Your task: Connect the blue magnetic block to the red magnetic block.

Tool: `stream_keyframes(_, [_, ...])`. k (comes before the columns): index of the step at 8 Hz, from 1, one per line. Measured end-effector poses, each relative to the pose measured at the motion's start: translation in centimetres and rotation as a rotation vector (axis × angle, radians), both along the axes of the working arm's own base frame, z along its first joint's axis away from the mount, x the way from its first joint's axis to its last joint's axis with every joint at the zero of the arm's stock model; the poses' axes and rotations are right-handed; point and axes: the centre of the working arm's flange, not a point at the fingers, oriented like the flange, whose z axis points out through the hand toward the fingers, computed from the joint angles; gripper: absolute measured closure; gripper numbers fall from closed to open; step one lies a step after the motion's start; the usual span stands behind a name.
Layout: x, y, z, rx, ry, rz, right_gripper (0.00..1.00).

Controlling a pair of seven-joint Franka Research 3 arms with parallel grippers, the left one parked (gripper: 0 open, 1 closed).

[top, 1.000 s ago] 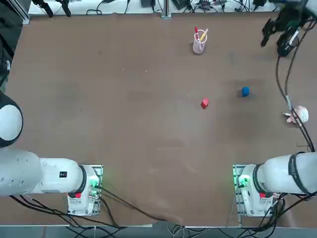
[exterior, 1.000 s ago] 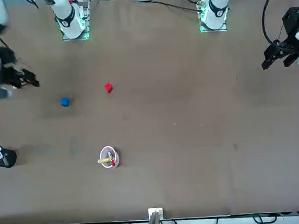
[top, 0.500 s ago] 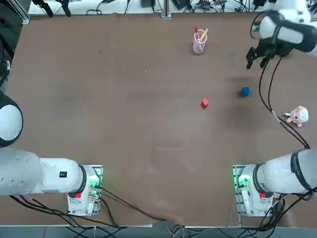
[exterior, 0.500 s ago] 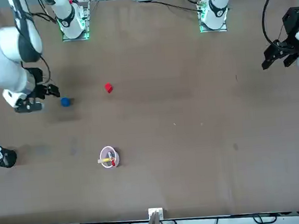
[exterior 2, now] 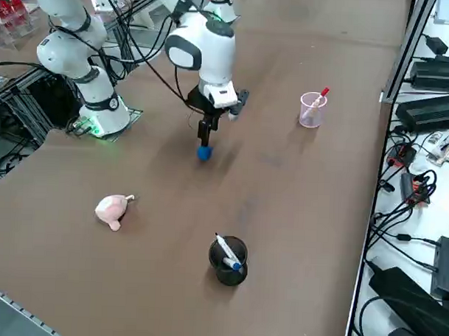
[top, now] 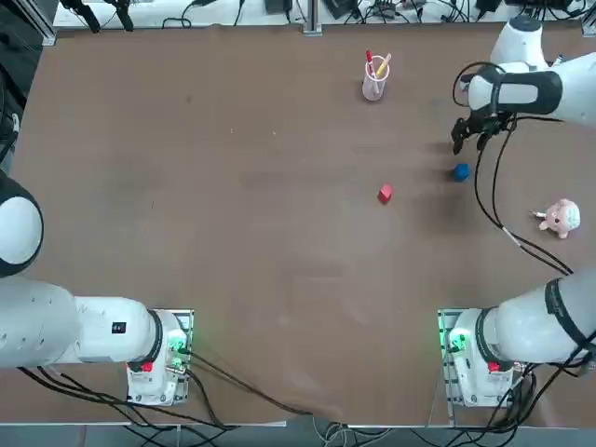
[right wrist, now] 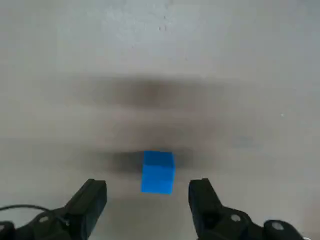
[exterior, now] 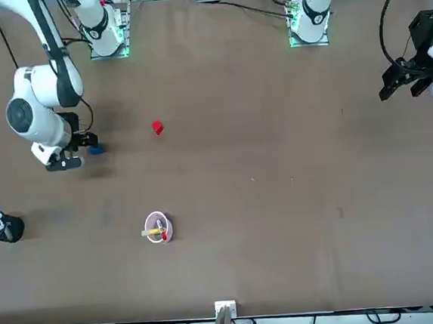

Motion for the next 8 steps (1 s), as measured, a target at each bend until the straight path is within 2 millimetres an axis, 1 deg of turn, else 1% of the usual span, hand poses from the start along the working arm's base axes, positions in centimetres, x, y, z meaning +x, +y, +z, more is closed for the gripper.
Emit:
stream_keyframes(3, [-0.4, -0.4, -2.6, -0.005, 0.042, -0.009, 0.0])
stream_keyframes(6, [-0.7, -0.6, -5.0, -0.02, 0.065, -0.067, 0.05])
stream_keyframes(7, [-0.8, -0.5, -5.8, -0.024, 0.07, -0.081, 0.16])
stream_keyframes(8, [-0.9, -0.5, -6.3, -0.026, 0.074, -0.085, 0.19])
